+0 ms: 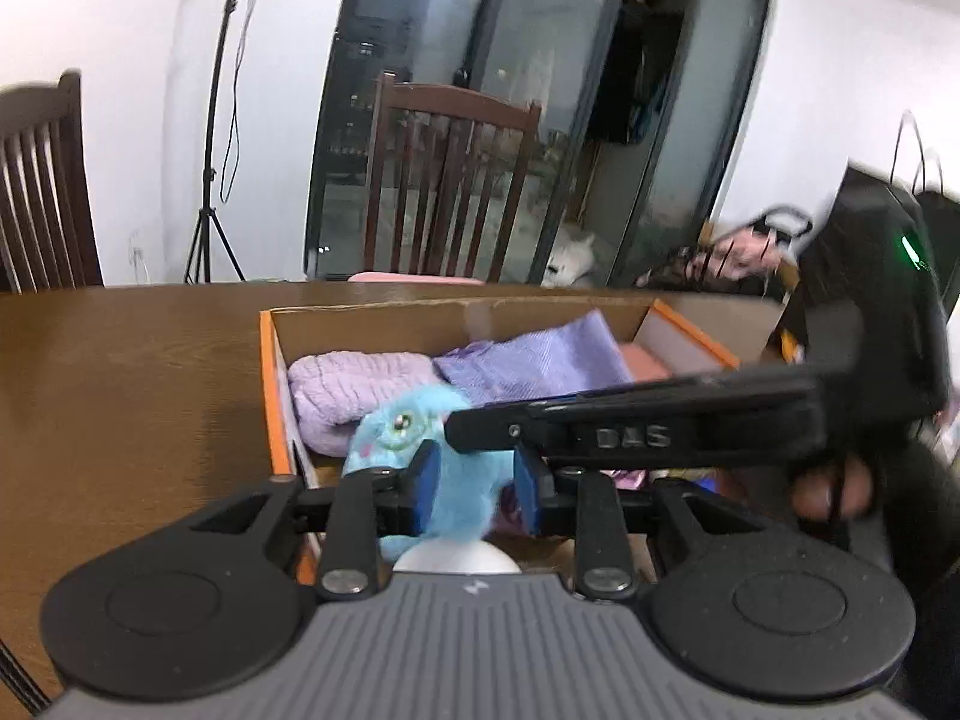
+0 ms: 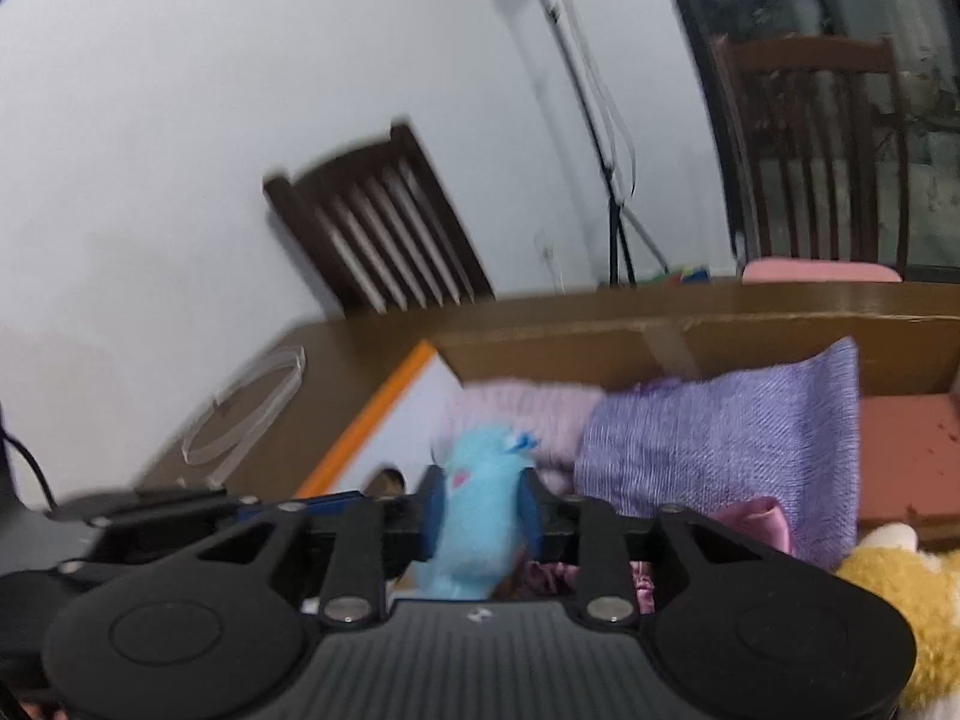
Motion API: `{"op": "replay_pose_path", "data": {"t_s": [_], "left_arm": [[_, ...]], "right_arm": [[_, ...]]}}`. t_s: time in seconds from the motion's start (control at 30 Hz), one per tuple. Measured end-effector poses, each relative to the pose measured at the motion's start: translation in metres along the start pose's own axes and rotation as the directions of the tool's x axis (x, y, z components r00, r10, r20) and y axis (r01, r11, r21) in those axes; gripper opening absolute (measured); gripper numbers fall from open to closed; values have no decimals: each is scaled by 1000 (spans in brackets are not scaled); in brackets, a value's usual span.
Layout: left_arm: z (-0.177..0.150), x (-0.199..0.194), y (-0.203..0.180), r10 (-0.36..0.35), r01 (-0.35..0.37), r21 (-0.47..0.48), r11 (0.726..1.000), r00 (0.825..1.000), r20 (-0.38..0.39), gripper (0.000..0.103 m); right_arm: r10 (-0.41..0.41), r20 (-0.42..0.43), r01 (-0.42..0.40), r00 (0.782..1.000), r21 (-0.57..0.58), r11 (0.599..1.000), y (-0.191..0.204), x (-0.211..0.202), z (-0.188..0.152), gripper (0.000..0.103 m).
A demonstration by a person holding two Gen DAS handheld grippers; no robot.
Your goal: Organize soft objects
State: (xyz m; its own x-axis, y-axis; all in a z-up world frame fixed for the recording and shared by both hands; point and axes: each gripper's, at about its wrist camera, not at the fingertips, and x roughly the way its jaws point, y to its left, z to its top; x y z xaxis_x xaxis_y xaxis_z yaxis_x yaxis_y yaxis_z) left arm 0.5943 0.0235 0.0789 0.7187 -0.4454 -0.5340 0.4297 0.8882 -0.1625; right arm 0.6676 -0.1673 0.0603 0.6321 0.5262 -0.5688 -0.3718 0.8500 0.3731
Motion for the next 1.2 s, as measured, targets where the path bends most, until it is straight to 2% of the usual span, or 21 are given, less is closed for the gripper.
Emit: {"op": "replay_pose_path", "data": {"t_s": [0.07, 0.23, 0.4, 0.47, 0.53, 0.67, 0.73, 0.87, 0.93, 0.97, 1.03, 1.1, 1.13, 1.2], "left_arm": [[-2, 0, 1, 0, 1, 15, 1000, 1000, -22, 29], [0, -2, 14, 22, -23, -42, 999, 1000, -20, 34], [7, -16, 8, 79, -78, -54, 995, 997, 16, 43], [8, -24, 5, 84, -81, -81, 993, 996, 29, 46], [8, -31, 3, 86, -82, -99, 992, 995, 40, 54], [13, -49, -10, 125, -122, -69, 990, 991, 45, 58], [16, -64, -20, 140, -138, -49, 989, 988, 64, 66], [21, -100, -47, 173, -173, -16, 985, 975, 137, 80], [19, -118, -60, 204, -205, -15, 979, 960, 193, 98], [17, -128, -67, 226, -228, -19, 974, 948, 225, 100], [11, -144, -79, 251, -256, -17, 967, 929, 271, 103], [3, -158, -90, 260, -266, -23, 964, 917, 304, 103], [-2, -165, -95, 266, -271, -27, 962, 911, 316, 103], [-9, -173, -104, 276, -279, -42, 959, 900, 336, 103]], "right_arm": [[5, -61, -5, 998, -2, 1000, -3, 9, 2, 21], [0, -187, -4, 982, -16, 1000, -1, 24, 1, 21], [-24, -212, 17, 977, -36, 999, 6, 26, 4, 22], [-42, -208, 35, 977, -39, 999, 7, 23, 4, 28], [-60, -178, 51, 982, -57, 997, 10, 9, 4, 31], [-118, -102, 109, 988, -90, 990, 12, -32, 10, 37], [-148, -55, 142, 987, -100, 985, 10, -59, 11, 40], [-254, 55, 260, 966, -136, 956, 7, -126, 8, 44], [-285, 92, 295, 954, -131, 946, 3, -156, 5, 51], [-296, 115, 310, 948, -125, 943, 2, -172, 1, 55], [-317, 191, 342, 929, -117, 932, -2, -206, -10, 78], [-354, 286, 397, 890, -105, 912, -4, -238, -27, 92], [-369, 337, 422, 866, -97, 901, -5, -252, -37, 95], [-383, 389, 449, 838, -90, 889, -6, -271, -50, 99]]}}
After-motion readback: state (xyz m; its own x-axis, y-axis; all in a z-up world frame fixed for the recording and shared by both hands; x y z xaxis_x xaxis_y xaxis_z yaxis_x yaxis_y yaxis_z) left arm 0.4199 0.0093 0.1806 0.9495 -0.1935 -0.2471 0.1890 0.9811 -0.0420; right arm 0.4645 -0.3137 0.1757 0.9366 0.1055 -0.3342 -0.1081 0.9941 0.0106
